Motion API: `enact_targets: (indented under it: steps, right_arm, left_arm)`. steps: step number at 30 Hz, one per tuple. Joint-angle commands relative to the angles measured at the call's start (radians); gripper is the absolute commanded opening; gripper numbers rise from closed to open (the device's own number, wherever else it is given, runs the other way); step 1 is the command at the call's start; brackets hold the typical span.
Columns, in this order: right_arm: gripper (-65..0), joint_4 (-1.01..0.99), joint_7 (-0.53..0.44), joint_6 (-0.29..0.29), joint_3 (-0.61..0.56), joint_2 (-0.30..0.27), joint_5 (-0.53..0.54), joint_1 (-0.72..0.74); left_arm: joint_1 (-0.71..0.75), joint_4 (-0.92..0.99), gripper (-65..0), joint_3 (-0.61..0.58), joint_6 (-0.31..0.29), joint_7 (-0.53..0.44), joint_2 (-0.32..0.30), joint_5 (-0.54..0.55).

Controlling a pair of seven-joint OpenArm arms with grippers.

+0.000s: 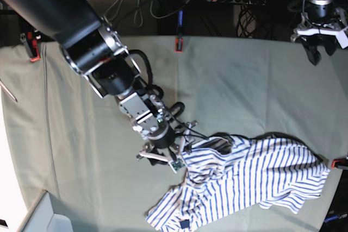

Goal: Layout the t-shirt on the table in an organized manner, then fold the t-shirt properly
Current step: 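Move both grippers down toward the crumpled striped shirt, then grasp a shirt edge with the left gripper and lift it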

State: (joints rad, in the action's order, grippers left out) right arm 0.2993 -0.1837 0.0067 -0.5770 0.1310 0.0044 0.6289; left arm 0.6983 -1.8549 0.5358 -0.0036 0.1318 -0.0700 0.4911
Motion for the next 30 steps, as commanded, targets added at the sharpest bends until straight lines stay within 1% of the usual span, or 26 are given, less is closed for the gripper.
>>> enact_targets:
  steps: [1,3,5,9,13,17,20,22,25,27,30]
  right_arm:
    - [-26.5,-0.009,-0.05,0.002,0.002,0.014,-0.001,0.038]
    - [-26.5,-0.024,-0.086,0.002,0.002,0.017,-0.001,0.038]
    - [-26.5,-0.024,-0.098,0.002,0.004,0.017,-0.001,0.027]
    - [-26.9,-0.021,-0.098,0.0,0.009,0.019,-0.001,0.007]
    - [-26.9,-0.021,-0.099,-0.003,0.009,0.011,0.001,-0.02]
    - [-26.9,-0.019,-0.099,-0.004,0.01,-0.032,0.001,-0.045]
    - [-26.9,-0.018,-0.099,-0.004,0.01,-0.073,0.001,-0.063]
    - [-26.9,-0.018,-0.099,-0.004,0.01,-0.09,0.001,-0.065]
    - [-26.9,-0.018,-0.099,-0.006,0.01,-0.109,0.001,-0.077]
    - [-26.9,-0.018,-0.099,-0.006,0.009,-0.11,0.001,-0.082]
    - [-26.9,-0.018,-0.099,-0.006,0.01,-0.127,0.001,-0.094]
  left_arm:
    - [0.011,-0.013,-31.8,0.022,0.0,-0.025,-0.006,-0.001]
    - [0.007,-0.013,-31.8,0.037,0.0,-0.025,0.0,0.001]
    - [0.005,-0.013,-31.8,0.039,0.0,-0.025,0.0,0.001]
    - [-0.002,-0.013,-31.8,0.03,0.0,-0.025,0.0,-0.002]
    - [-0.085,0.004,-31.8,-0.036,0.006,-0.025,-0.009,-0.002]
    - [-0.268,0.102,-31.8,-0.147,0.009,-0.024,-0.009,-0.027]
    - [-0.421,0.234,-31.8,-0.228,0.009,-0.024,0.003,-0.121]
    - [-0.52,0.343,-31.8,-0.276,0.009,-0.025,0.022,-0.162]
    - [-0.665,0.512,-31.8,-0.303,0.009,-0.025,0.045,-0.191]
    - [-0.757,0.627,-31.8,-0.306,0.009,-0.027,0.057,-0.193]
    - [-0.882,0.797,-31.8,-0.306,0.004,-0.028,0.074,-0.193]
